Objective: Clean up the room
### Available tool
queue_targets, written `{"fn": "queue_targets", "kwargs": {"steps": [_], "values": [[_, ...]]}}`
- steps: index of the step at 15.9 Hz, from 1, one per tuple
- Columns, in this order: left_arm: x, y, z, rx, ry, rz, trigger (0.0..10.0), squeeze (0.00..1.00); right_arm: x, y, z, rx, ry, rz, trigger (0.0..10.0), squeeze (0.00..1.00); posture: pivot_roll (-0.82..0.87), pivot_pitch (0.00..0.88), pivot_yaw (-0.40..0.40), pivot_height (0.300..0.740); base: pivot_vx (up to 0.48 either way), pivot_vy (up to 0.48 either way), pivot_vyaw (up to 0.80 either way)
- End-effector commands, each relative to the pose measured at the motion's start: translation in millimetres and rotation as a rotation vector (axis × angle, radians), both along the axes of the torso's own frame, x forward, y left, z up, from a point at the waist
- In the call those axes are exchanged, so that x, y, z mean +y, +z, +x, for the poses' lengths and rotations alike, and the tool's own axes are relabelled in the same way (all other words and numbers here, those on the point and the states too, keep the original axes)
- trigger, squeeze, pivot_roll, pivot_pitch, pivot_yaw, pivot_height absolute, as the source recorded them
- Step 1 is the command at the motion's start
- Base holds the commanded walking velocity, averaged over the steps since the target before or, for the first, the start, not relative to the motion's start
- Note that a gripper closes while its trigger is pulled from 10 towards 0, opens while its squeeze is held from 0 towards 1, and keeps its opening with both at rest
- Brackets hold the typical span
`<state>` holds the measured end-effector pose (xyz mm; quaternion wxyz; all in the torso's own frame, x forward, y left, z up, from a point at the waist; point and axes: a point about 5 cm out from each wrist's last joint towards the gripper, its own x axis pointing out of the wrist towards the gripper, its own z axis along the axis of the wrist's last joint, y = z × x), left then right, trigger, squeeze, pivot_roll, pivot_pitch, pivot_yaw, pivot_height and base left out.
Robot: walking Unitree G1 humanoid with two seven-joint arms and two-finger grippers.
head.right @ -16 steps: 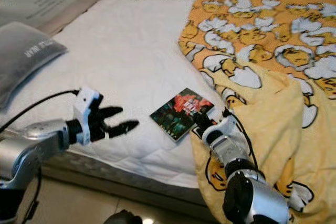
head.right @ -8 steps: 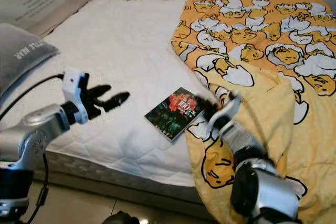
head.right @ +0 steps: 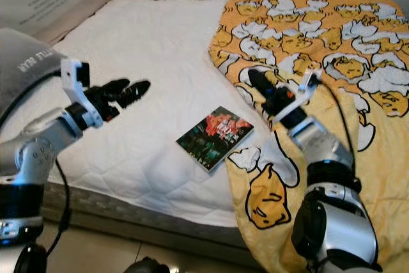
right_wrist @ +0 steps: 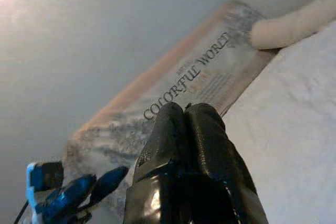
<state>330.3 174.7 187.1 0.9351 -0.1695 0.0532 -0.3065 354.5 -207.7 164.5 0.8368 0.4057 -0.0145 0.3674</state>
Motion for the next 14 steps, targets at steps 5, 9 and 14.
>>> {"fn": "queue_targets", "kwargs": {"steps": [5, 9, 14], "values": [[-3.9, -31.3, -7.5, 0.003, 0.001, 0.404, 10.0, 0.88, 6.1, -51.8, -0.4, 0.252, -0.200, -0.588, 10.0, 0.00, 0.07, 0.000, 0.060, 0.740, 0.000, 0.000, 0.00], [1.6, -42.9, -18.4, -0.078, 0.181, 0.571, 10.0, 0.00, 15.0, -64.2, -20.8, 0.213, -0.380, -0.778, 10.0, 0.00, 0.08, 0.000, 0.043, 0.740, 0.000, 0.000, 0.00], [7.7, -59.8, -39.3, -0.043, 0.339, 0.545, 10.0, 0.00, 45.6, -87.6, -69.2, 0.228, -0.452, -0.869, 10.0, 0.00, 0.05, 0.000, 0.047, 0.740, 0.000, 0.384, -0.25]]}}
